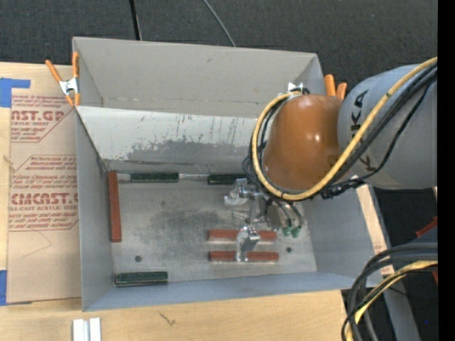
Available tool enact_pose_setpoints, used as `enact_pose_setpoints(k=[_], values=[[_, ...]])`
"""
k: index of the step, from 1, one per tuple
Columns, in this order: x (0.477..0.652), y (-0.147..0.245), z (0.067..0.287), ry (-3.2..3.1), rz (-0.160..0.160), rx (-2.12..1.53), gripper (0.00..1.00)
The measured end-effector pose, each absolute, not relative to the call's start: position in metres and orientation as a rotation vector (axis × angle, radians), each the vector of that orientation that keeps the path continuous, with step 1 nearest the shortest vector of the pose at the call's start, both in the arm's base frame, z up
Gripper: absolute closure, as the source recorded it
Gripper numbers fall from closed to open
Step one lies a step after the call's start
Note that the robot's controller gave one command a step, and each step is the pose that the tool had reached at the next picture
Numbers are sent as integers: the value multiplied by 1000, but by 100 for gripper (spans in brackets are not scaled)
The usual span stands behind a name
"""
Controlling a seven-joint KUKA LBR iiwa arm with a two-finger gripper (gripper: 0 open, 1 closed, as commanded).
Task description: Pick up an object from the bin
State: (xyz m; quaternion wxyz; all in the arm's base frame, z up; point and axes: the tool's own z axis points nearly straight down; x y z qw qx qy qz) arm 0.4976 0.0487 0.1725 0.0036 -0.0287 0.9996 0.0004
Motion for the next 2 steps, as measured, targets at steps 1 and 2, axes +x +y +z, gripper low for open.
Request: enact_pose_setpoints(k=[1, 2], values=[[514, 29, 119, 3138, 0, -129, 0], [519, 8, 75, 3113, 3, -264, 100]])
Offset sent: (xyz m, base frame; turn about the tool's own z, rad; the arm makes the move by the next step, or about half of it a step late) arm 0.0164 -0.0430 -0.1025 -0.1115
